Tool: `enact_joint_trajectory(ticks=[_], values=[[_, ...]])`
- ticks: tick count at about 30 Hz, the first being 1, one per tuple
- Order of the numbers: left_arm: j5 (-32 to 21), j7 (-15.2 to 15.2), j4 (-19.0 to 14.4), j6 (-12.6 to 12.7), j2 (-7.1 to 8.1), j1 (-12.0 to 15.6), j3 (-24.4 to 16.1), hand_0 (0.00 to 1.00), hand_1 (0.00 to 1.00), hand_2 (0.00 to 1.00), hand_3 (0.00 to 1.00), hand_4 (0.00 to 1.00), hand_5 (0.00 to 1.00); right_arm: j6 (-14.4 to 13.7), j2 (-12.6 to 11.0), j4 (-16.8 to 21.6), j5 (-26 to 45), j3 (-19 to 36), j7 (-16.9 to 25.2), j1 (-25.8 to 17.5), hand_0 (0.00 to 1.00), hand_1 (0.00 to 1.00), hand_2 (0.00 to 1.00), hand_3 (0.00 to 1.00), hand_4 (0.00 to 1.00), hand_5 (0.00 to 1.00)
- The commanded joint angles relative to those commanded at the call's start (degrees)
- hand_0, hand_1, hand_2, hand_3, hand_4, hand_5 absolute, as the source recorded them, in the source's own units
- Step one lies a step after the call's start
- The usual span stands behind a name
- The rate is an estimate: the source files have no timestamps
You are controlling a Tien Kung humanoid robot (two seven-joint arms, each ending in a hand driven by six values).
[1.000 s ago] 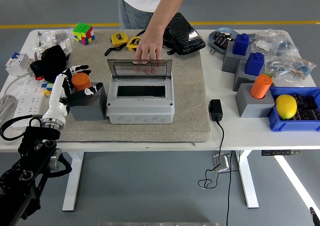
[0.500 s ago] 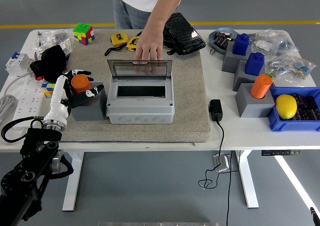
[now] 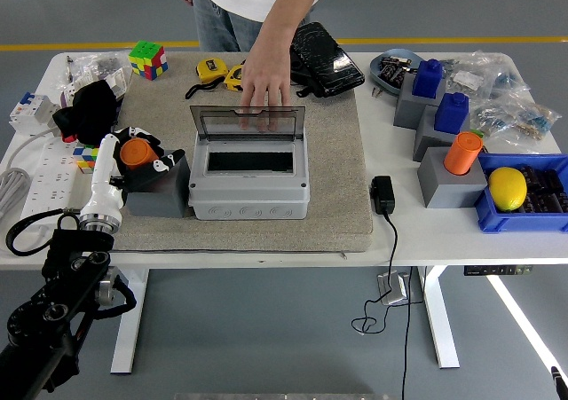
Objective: Fetch the battery,place it into the box,close the lid of the box
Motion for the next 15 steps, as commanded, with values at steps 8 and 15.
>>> enact_joint_trajectory(ticks=[8, 15], values=[[-1.8, -0.9, 0.2, 2.0, -0.24, -0.8, 0.6, 0.133, 0.156, 0.183, 0.176, 0.998, 0.138, 0.0, 0.0, 0.0, 0.0, 0.1, 0.0, 0.0, 0.821, 0.807, 0.769, 0.788, 0.998, 0.998], [-2.2, -1.0, 0.0, 2.6, -0.32, -1.3, 0.9, 0.132, 0.152, 0.175, 0.169, 0.998, 0.148, 0.0, -0.1, 0.0, 0.0, 0.1, 0.1, 0.0, 0.821, 0.806, 0.769, 0.788, 0.998, 0.998]])
